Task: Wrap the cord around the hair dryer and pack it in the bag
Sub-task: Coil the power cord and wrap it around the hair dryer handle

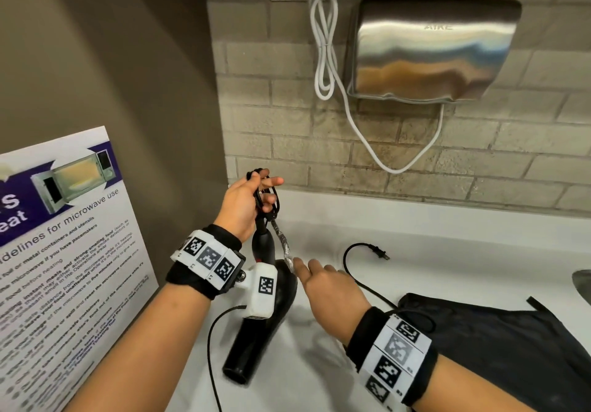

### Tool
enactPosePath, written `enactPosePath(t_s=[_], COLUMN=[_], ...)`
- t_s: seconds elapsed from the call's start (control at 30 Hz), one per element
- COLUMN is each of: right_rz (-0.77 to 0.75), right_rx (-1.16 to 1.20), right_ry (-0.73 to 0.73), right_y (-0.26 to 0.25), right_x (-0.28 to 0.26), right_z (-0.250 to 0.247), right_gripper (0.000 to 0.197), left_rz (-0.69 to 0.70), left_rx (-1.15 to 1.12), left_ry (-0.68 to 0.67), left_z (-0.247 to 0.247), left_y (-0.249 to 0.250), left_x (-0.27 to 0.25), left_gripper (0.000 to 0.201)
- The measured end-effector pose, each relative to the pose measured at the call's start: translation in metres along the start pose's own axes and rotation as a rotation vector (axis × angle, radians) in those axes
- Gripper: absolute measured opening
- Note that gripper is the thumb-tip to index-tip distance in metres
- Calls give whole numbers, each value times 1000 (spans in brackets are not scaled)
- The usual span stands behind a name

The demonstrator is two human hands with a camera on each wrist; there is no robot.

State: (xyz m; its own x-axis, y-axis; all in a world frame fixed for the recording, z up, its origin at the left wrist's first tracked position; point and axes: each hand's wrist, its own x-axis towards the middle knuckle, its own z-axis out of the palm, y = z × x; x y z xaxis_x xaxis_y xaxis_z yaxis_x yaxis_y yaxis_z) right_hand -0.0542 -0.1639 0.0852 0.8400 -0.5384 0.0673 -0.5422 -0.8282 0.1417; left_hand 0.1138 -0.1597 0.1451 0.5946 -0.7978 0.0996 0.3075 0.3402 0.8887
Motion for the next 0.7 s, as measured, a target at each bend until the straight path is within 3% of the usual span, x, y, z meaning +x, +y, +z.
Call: enactPosePath(t_s=[0.1,0.17,0.27,0.4,0.53,0.57,0.7], right_rz=[-46,-103,-144,-120,-66,-73,-126], right_rx=[-124,-176,-242,-204,40,128,518], right_ry=[281,442,644,741,765,765,655], right_y=[8,17,33,53,66,67,76], right_x=[0,1,4,14,27,29,39], right_z=[-7,-11,-27,-42,-60,-66,-79], right_gripper=[60,47,45,33,23,16,23], left_rz=[15,36,32,-19,-51,-98,-268], left_rx=[156,279,438,540,617,585,364], left_ry=[-83,-187,-347,-447,-576,-619,-666], left_z=[4,7,10,13,17,18,18], left_y=[0,0,2,4,1,0,0], left_x=[-4,-9,-15,-23,-24,-23,-19], left_gripper=[20,22,28,35,54,61,75])
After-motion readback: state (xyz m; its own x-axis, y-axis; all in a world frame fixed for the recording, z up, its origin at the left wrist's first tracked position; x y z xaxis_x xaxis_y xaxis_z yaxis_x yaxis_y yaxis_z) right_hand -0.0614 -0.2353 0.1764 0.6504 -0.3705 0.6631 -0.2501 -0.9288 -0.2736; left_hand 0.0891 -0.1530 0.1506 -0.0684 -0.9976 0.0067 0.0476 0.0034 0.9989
